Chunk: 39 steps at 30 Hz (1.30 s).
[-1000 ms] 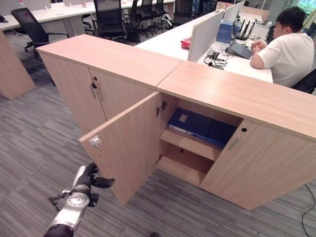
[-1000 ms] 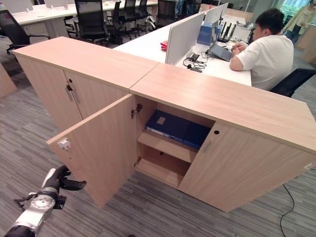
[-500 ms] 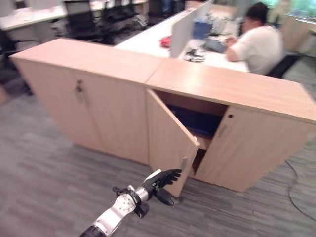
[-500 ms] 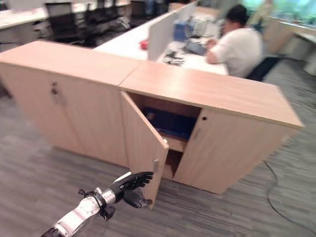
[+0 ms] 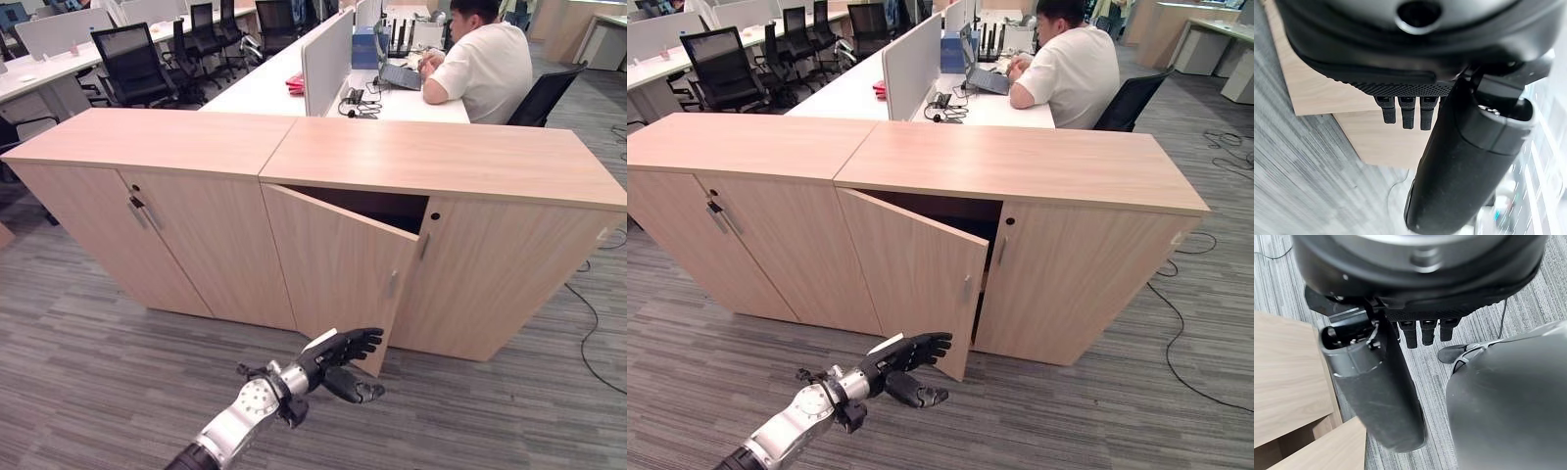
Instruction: Put the empty folder in the office cabinet
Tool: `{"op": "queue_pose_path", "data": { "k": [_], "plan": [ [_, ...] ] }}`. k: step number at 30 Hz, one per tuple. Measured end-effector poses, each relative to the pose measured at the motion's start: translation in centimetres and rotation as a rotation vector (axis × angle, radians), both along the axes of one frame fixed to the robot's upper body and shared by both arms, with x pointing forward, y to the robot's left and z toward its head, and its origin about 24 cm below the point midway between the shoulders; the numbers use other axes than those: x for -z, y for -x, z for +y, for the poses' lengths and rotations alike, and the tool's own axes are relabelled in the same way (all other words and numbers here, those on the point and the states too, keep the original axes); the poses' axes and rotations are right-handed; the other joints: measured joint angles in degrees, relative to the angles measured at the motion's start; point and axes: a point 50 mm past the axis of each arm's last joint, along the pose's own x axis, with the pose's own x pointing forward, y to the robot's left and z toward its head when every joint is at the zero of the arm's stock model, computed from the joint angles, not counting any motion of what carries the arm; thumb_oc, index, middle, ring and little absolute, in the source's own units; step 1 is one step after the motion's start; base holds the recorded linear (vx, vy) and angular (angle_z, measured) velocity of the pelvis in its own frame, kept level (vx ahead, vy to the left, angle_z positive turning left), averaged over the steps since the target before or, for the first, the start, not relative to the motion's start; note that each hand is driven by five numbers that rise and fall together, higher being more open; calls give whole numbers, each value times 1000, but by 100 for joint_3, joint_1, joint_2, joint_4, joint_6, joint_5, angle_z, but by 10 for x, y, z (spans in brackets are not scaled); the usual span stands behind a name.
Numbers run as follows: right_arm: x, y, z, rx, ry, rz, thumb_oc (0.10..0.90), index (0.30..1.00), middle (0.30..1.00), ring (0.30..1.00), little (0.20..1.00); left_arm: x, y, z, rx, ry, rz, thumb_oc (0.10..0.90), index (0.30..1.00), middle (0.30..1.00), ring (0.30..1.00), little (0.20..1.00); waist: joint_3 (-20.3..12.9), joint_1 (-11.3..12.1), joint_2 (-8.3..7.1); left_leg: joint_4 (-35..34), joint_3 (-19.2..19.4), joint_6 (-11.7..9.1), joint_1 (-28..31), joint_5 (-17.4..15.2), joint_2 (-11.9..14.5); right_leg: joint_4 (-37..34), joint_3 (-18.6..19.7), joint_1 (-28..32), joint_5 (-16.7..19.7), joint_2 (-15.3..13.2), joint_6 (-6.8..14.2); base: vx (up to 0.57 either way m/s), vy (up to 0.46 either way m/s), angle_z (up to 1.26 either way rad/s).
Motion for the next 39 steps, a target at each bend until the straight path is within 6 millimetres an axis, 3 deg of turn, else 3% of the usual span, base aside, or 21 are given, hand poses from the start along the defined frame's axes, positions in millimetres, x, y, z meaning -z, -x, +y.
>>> {"op": "queue_pose_path", "data": {
  "k": [3, 6, 7, 10, 14, 18, 22, 27, 30, 35, 39],
  "plan": [
    [1, 2, 4, -10, -6, 7, 800, 900, 900, 900, 900, 24, 19, 39, -188, -22, 126, 800, 900, 900, 900, 900, -15, -7, -57, -1, 74, -7, 48, -5, 41, -3, 77, 18, -24, 32, -31, 42, -22, -18],
    [2, 18, 0, 7, -6, 30, 800, 900, 900, 900, 900, 32, 32, 58, -279, -46, 168, 800, 900, 900, 900, 900, -13, 19, -67, 1, 78, -9, 39, -6, 45, -1, 73, 7, -40, 36, -36, 3, -3, 1],
    [2, 19, -2, 42, -11, 49, 800, 900, 900, 900, 900, 41, 43, 76, -363, -68, 203, 800, 900, 900, 900, 900, -14, 43, -65, 4, 76, -10, 42, -7, 47, 0, 68, 17, -43, 39, -33, 0, 0, 0],
    [3, 22, -5, 78, -12, 67, 800, 900, 900, 900, 900, 67, 66, 106, -512, -169, 323, 800, 900, 900, 900, 900, -9, 45, -100, 15, 68, -52, 46, -33, 60, -2, 60, 27, -48, 52, -37, 18, -34, 1],
    [3, 23, -6, 77, -7, 85, 800, 900, 900, 900, 900, 102, 100, 126, -576, -394, 519, 800, 900, 900, 900, 900, -51, 36, -217, -1, 22, -119, 15, -76, 65, -2, 29, 5, -85, 59, -50, 8, -26, 4],
    [0, 33, -21, 77, 32, 108, 800, 900, 900, 900, 900, 122, 176, 145, -663, -477, 865, 800, 900, 900, 900, 900, -98, -11, -385, -2, 14, -128, -54, -72, 61, -29, 25, -66, -84, 54, -59, 19, -2, 0],
    [-2, 41, -30, -54, 76, 151, 800, 900, 900, 900, 900, 122, 218, 152, -608, -601, 992, 800, 900, 900, 900, 900, -157, 29, -476, 21, 36, -93, -62, -52, 68, 0, 19, -93, -107, 62, -69, 0, 0, 0],
    [-1, 45, -26, -75, 53, 155, 800, 900, 900, 900, 900, 124, 221, 145, -793, -454, 983, 800, 900, 900, 900, 900, -237, 73, -464, 2, -19, -123, -176, -69, 70, 1, -25, -174, -105, 69, -73, -2, -5, 4],
    [0, 47, -25, -105, 50, 166, 800, 900, 900, 900, 900, 125, 212, 143, -817, -422, 977, 800, 900, 900, 900, 900, -271, 73, -429, 0, -20, -125, -184, -71, 70, 1, -17, -188, -106, 69, -73, 0, 0, 0],
    [0, 50, -24, -129, 48, 181, 800, 900, 900, 900, 900, 125, 187, 139, -768, -421, 903, 800, 900, 900, 900, 900, -279, 11, -422, 23, -7, -70, -244, -8, 70, 1, -9, -241, -91, 71, -86, 0, 0, 0],
    [0, 48, -23, -163, 61, 186, 800, 900, 900, 900, 900, 122, 155, 133, -692, -452, 778, 800, 900, 900, 900, 900, -274, 9, -414, 22, 1, -59, -236, -1, 73, 1, -1, -238, -91, 75, -86, 0, 0, 0]
  ]
}}
